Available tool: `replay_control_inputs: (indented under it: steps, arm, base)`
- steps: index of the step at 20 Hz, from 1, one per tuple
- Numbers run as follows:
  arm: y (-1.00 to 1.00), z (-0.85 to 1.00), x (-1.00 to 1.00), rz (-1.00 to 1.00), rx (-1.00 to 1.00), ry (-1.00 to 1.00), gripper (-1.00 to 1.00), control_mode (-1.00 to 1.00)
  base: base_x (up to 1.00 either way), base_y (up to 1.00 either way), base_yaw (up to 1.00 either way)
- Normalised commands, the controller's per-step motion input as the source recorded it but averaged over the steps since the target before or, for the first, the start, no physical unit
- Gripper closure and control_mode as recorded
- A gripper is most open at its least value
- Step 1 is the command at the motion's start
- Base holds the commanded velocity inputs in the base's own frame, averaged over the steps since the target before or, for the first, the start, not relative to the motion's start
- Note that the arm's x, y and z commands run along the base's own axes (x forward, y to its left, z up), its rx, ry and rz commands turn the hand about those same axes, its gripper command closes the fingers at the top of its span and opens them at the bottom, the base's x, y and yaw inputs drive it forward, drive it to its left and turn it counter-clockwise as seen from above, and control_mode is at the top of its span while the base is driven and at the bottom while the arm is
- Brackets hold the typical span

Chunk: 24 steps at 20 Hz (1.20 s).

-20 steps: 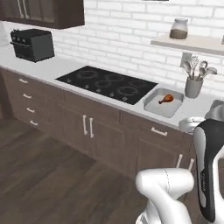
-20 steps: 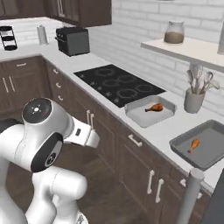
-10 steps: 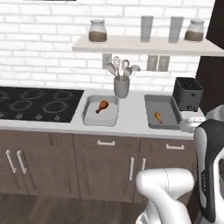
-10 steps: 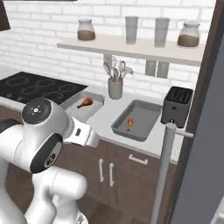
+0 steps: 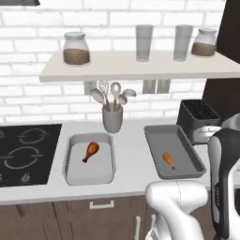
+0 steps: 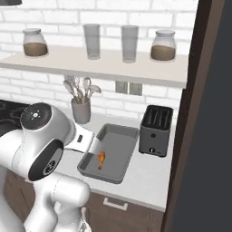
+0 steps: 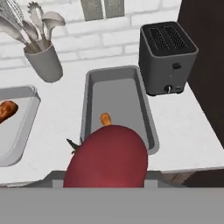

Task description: Place one tomato and one chicken drumstick in each tupperware on the nearby counter, to pack two identical lunches.

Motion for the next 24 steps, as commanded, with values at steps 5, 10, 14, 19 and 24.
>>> replay_control_inputs:
  steps: [5, 10, 14, 19, 24]
  arm:
    - [0.02, -0.24, 0.6, -0.06, -0.05, 0.1, 1.0, -1.0]
    - [0.0, -1.0, 1.0, -0.14, -0.05, 0.23, 1.0, -1.0]
    - [-0.04, -1.0, 1.0, -0.08, 0.02, 0.01, 1.0, -1.0]
    - [-0.01, -0.98, 1.0, -0.05, 0.0, 0.0, 1.0, -1.0]
    - [-0.49, -0.55, 1.0, 0.0, 0.05, 0.04, -1.0, -1.0]
  base:
    - [0.4, 0.07, -0.07]
    - [0.0, 0.0, 0.0]
    - [0.0, 0.0, 0.0]
    - [0.0, 0.0, 0.0]
    - [0.0, 0.0, 0.0]
